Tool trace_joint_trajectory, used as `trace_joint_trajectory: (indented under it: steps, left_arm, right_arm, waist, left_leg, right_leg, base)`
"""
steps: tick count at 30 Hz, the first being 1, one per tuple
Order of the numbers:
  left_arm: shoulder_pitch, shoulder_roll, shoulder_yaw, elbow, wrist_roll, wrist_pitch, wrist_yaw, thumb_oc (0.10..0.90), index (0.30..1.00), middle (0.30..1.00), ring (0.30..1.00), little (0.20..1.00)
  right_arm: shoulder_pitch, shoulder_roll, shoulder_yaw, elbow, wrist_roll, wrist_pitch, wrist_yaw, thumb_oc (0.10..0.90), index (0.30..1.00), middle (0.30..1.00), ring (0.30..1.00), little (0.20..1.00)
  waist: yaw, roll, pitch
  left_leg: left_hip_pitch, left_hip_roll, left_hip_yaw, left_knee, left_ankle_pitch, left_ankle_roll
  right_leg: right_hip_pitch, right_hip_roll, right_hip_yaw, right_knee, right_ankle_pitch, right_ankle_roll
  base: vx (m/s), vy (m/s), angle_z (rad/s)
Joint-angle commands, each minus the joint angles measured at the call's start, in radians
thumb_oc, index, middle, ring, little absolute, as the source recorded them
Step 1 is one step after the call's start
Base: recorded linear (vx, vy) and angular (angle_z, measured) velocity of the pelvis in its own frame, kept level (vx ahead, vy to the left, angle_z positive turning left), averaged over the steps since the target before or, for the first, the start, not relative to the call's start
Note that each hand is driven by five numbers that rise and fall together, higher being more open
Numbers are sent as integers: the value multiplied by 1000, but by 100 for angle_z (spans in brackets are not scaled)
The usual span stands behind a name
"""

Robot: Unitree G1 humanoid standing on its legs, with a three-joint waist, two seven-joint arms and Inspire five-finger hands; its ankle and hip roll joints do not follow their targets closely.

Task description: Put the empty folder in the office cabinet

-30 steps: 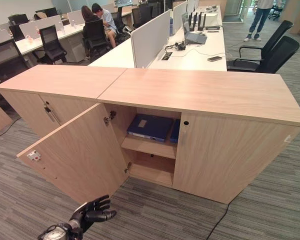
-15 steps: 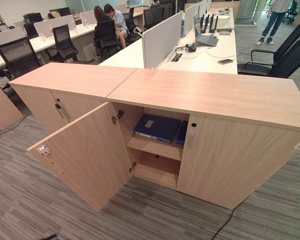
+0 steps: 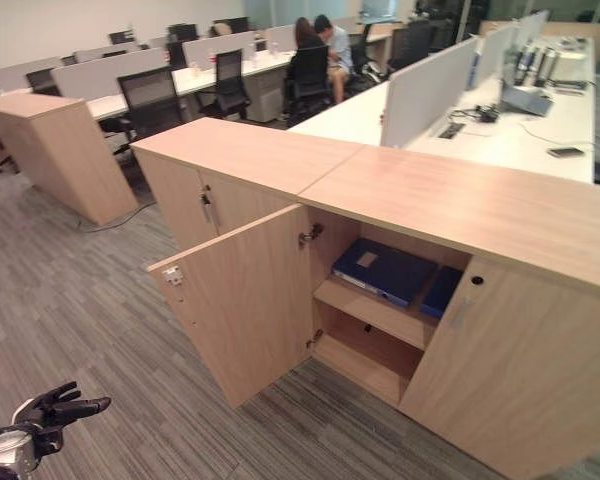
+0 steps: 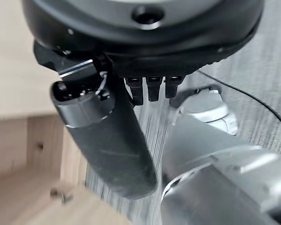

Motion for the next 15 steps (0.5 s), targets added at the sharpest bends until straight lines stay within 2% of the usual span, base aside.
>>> trace_joint_trajectory:
  steps: [1, 3, 4, 6, 7, 9, 10, 13, 15]
  left_arm:
    - [-86, 87, 40, -98, -22, -87, 40, 800, 900, 900, 900, 900]
    - [-97, 78, 28, -135, -34, -87, 43, 800, 900, 900, 900, 900]
    - [-121, 77, 10, -149, -45, -87, 50, 800, 900, 900, 900, 900]
    - [-144, 61, -11, -181, -58, -85, 60, 800, 900, 900, 900, 900]
    - [-167, 53, -24, -188, -70, -88, 72, 800, 900, 900, 900, 900]
    - [-168, 61, -23, -197, -77, -83, 69, 800, 900, 900, 900, 900]
    - [-169, 70, -21, -203, -78, -83, 69, 800, 900, 900, 900, 900]
    - [-160, 77, -22, -241, -103, -84, 74, 800, 900, 900, 900, 900]
    - [-155, 75, -25, -266, -103, -87, 71, 800, 900, 900, 900, 900]
  right_arm:
    - [-1, -7, -29, 13, 56, -19, -22, 800, 900, 900, 900, 900]
    - [-1, -8, -26, 15, 54, -22, -23, 800, 900, 900, 900, 900]
    - [-4, -14, -28, 11, 55, -23, -29, 800, 900, 900, 900, 900]
    - [-8, -21, -31, 7, 72, -21, -38, 800, 900, 900, 900, 900]
    - [-22, -29, -29, 0, 78, -21, -46, 800, 900, 900, 900, 900]
    - [-25, -33, -27, -1, 82, -17, -43, 800, 900, 900, 900, 900]
    - [-27, -37, -26, -2, 74, -16, -41, 800, 900, 900, 900, 900]
    - [-25, -51, -35, -11, 67, -15, -41, 800, 900, 900, 900, 900]
    - [-15, -53, -39, -15, 69, -14, -35, 800, 900, 900, 900, 900]
  waist:
    - [-3, -34, 18]
    - [-5, -42, 12]
    - [-12, -50, 21]
    - [-17, -61, 43]
    - [-21, -66, 59]
    - [-12, -68, 51]
    - [-7, -68, 45]
    - [6, -54, 37]
    - [6, -43, 37]
  left_leg:
    - [16, -62, 67, 18, -90, -50]
    - [-8, -51, 75, 86, -117, -65]
    - [-48, -44, 84, 182, -148, -82]
    - [-120, -33, 119, 321, -166, -105]
    - [-187, 32, 183, 407, -138, -115]
    - [-177, 82, 217, 355, -121, -109]
    - [-167, 95, 209, 309, -101, -112]
    - [-176, 115, 135, 189, -9, -129]
    - [-163, 112, 103, 129, 14, -141]
  right_leg:
    - [32, 54, -16, -145, 129, -1]
    - [55, 66, -10, -177, 138, -9]
    - [63, 68, -14, -177, 136, -19]
    - [82, 66, -30, -184, 137, -35]
    - [103, 58, -47, -196, 134, -49]
    - [125, 59, -44, -220, 132, -47]
    - [130, 59, -40, -228, 132, -43]
    - [141, 68, -22, -230, 117, -43]
    - [158, 70, -10, -230, 105, -42]
  base:
    - [118, -184, 119]
    - [117, -192, 57]
    - [66, -150, 42]
    - [-19, -121, 62]
    - [-6, -80, 59]
    - [90, -23, -3]
    - [142, 19, -20]
    - [137, 56, 0]
    - [142, 95, -6]
